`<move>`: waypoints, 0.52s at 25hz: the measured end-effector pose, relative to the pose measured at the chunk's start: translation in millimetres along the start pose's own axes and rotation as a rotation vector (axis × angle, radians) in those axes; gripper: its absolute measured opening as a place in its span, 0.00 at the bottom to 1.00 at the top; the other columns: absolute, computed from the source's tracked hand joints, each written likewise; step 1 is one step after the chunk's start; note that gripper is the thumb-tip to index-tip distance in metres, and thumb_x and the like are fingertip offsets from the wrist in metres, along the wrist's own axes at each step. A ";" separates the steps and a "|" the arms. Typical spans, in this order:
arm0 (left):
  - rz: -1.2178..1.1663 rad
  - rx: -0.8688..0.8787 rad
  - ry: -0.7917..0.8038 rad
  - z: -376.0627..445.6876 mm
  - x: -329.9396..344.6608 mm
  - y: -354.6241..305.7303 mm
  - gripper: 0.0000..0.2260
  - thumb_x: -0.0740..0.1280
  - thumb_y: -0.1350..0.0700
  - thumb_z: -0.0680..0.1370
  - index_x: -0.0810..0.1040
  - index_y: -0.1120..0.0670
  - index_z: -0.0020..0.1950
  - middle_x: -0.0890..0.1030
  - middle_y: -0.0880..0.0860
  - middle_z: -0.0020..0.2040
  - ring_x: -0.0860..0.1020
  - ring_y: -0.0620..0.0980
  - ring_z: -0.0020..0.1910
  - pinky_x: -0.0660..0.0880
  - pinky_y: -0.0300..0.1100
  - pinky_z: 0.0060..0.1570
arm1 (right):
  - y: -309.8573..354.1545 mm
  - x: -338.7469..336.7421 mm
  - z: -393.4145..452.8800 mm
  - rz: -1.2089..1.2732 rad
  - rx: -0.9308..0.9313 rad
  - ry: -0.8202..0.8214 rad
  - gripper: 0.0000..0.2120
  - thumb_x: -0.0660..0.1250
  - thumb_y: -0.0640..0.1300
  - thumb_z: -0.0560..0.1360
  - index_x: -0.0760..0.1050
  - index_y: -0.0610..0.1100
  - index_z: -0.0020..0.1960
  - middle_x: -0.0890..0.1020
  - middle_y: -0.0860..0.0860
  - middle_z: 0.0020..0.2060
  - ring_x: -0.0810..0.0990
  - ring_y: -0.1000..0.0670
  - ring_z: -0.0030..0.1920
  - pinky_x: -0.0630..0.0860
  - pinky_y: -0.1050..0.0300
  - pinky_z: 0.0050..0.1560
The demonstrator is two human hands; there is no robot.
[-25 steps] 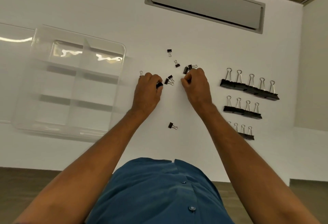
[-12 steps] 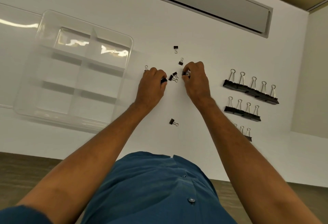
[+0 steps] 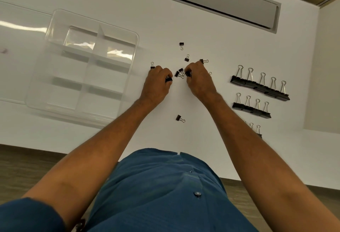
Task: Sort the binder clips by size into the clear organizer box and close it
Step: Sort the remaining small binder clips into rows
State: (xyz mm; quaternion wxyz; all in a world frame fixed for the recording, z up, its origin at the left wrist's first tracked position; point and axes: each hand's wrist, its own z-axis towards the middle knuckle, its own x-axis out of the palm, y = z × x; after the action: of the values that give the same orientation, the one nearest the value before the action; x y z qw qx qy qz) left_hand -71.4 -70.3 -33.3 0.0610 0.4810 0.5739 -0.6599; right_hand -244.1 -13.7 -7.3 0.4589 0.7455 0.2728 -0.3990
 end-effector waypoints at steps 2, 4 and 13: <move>-0.022 -0.013 0.026 -9.5 -3.4 -2.4 0.08 0.70 0.59 0.77 0.79 0.55 0.56 0.77 0.55 0.51 0.74 0.52 0.53 0.74 0.43 0.52 | -3.7 -1.8 -9.7 -0.029 -0.064 0.047 0.11 0.64 0.31 0.73 0.75 0.41 0.53 0.75 0.46 0.51 0.76 0.45 0.45 0.76 0.49 0.44; -0.034 -0.030 0.032 -21.9 -5.0 -6.3 0.07 0.70 0.58 0.78 0.79 0.54 0.56 0.76 0.54 0.51 0.75 0.51 0.51 0.75 0.41 0.50 | -5.9 -3.3 -22.6 -0.021 -0.101 0.097 0.11 0.65 0.32 0.74 0.75 0.41 0.54 0.75 0.46 0.52 0.76 0.45 0.46 0.76 0.51 0.45; -0.015 0.089 0.175 -127.2 51.3 -72.5 0.07 0.68 0.53 0.80 0.78 0.48 0.58 0.76 0.48 0.52 0.73 0.44 0.49 0.73 0.37 0.48 | -59.9 -25.3 -170.3 0.308 -0.055 0.046 0.12 0.70 0.37 0.76 0.76 0.47 0.58 0.74 0.51 0.52 0.75 0.55 0.45 0.72 0.68 0.46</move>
State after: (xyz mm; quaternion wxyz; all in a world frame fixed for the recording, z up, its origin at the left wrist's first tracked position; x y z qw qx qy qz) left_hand -72.5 81.9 -3.3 -0.0157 0.5346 0.5510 -0.6406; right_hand -245.2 164.6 30.5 0.5287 0.7745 0.1763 -0.2991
